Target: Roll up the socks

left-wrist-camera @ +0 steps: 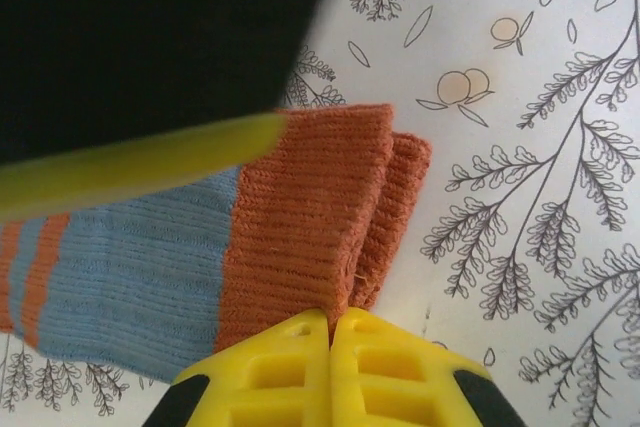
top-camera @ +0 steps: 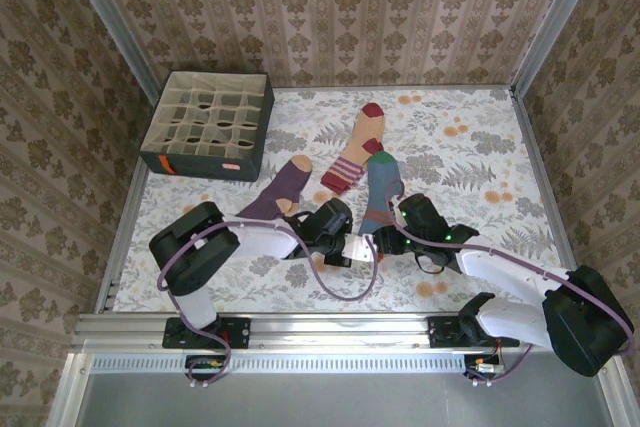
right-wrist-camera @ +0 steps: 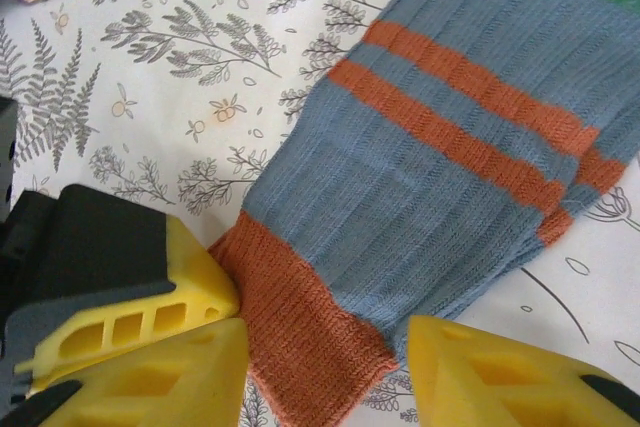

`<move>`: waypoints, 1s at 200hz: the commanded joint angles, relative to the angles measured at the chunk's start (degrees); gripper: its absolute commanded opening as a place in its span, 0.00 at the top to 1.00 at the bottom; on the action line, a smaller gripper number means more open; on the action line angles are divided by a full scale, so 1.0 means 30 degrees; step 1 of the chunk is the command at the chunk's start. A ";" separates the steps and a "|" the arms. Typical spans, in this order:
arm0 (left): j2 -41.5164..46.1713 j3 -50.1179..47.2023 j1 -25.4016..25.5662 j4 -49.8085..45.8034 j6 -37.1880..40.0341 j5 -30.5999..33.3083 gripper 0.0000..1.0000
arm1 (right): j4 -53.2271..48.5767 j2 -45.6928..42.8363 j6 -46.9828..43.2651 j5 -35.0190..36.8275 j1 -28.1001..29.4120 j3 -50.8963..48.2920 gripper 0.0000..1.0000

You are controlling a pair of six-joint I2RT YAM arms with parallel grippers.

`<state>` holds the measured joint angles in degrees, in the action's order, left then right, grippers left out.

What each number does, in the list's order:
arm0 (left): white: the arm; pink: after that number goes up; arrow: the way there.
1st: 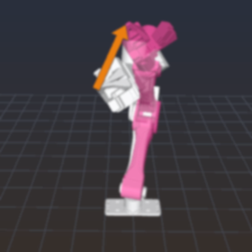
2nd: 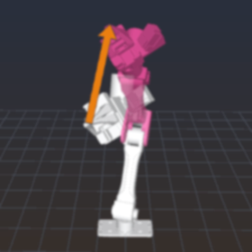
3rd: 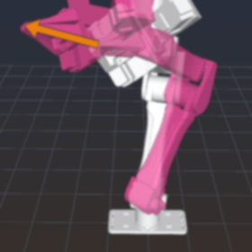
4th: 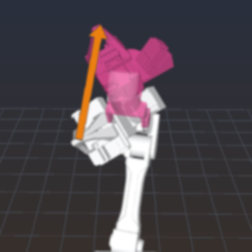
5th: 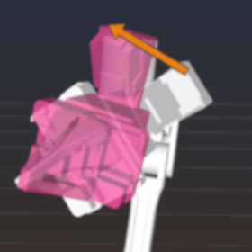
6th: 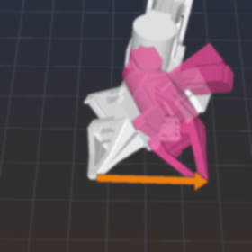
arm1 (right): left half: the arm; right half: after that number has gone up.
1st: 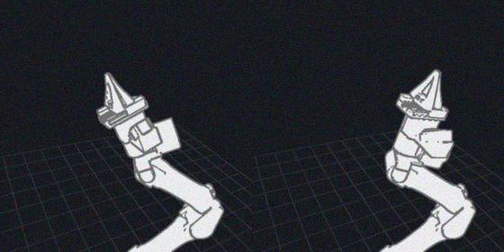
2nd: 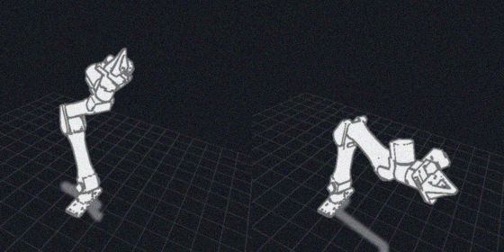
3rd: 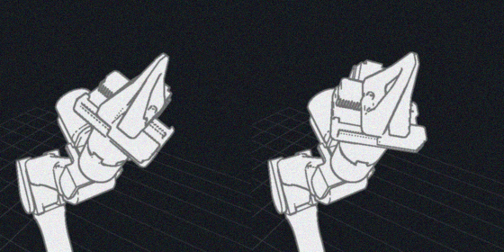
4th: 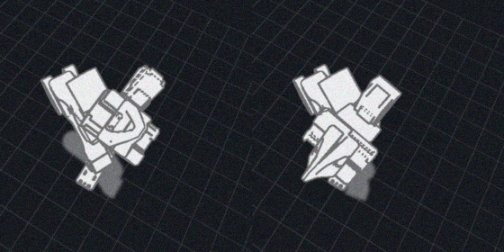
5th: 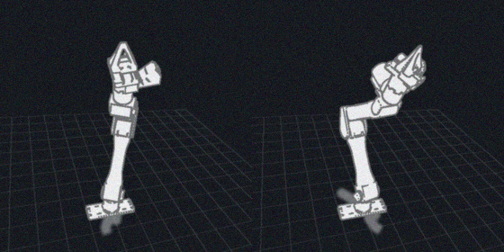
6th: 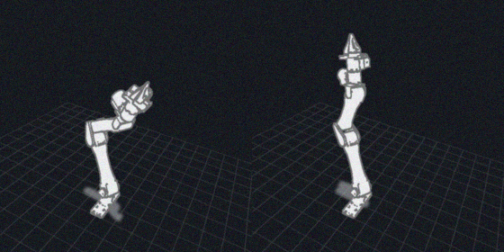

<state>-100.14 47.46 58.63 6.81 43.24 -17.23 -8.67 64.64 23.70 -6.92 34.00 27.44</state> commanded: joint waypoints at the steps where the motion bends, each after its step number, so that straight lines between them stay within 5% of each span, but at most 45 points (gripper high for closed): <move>1: -0.0012 0.1386 -0.1053 -0.3717 -0.1112 -0.3069 1.00 | 0.0714 -0.0055 -0.0663 -0.0372 0.0511 -0.0329 0.54; 78: -0.0996 0.5124 -0.3761 -0.9888 -0.2314 -0.9735 1.00 | 0.2850 0.0684 -0.0687 -0.0800 0.1425 -0.0805 0.42; 200: -0.2681 0.6440 -0.5103 -1.1104 -0.3399 -1.1484 1.00 | 0.4030 0.3911 -0.1797 -0.0765 0.3134 0.0274 0.41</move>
<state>-107.02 65.17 43.90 -24.95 35.16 -48.47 3.29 74.35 20.67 -9.50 41.91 25.67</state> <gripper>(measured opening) 0.050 0.623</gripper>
